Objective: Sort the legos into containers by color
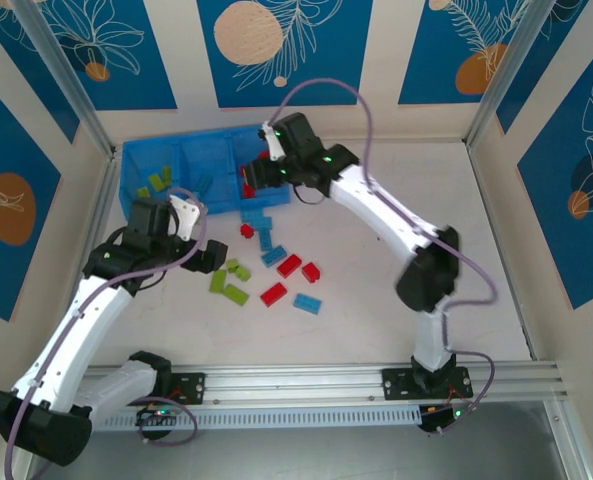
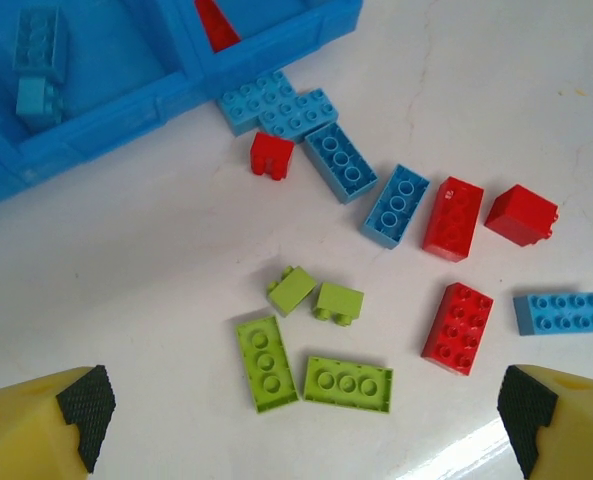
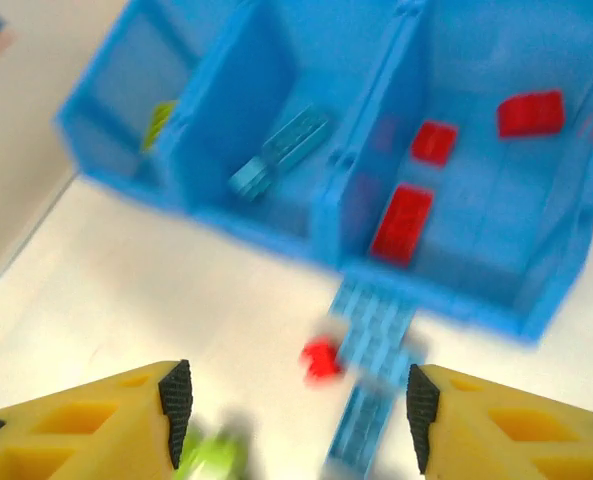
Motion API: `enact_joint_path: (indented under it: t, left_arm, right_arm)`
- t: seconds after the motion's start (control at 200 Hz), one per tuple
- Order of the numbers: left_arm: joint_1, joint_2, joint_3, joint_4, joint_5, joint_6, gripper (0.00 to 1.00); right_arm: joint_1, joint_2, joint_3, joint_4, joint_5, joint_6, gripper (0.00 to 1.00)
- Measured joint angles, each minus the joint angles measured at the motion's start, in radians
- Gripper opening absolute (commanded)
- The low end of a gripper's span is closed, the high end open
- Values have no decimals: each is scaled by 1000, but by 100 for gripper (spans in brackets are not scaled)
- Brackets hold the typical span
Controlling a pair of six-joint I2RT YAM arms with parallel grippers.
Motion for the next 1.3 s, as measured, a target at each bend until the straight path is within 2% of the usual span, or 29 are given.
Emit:
enact_joint_path:
  t: [0.11, 0.21, 0.335, 0.435, 0.55, 0.77, 0.865, 1.055, 1.3]
  left_arm:
    - [-16, 40, -2, 27, 7, -112, 100]
    - [-47, 117, -18, 93, 11, -176, 99]
    - [-67, 299, -22, 196, -4, -196, 99]
    - [-68, 449, -21, 279, -30, -183, 90]
    - [-69, 607, 19, 326, -61, -129, 78]
    - [-69, 822, 179, 351, -72, -14, 77]
    - [-69, 874, 216, 354, -79, 17, 74]
    - [-69, 965, 281, 342, -108, 46, 62]
    - [-69, 990, 304, 334, -111, 62, 40]
  right_arm:
    - [61, -297, -274, 16, -61, 12, 70]
    - [115, -489, -478, 34, -111, 54, 72]
    - [127, -616, -682, 40, -127, 126, 73]
    - [132, -648, -783, 33, -111, 172, 74]
    - [138, -649, -809, 12, -70, 208, 74]
    - [141, -656, -802, 10, -36, 219, 74]
    - [142, -656, -795, 10, -27, 222, 74]
    - [149, -656, -795, 9, -21, 237, 74]
    - [152, -646, -790, 10, -18, 245, 74]
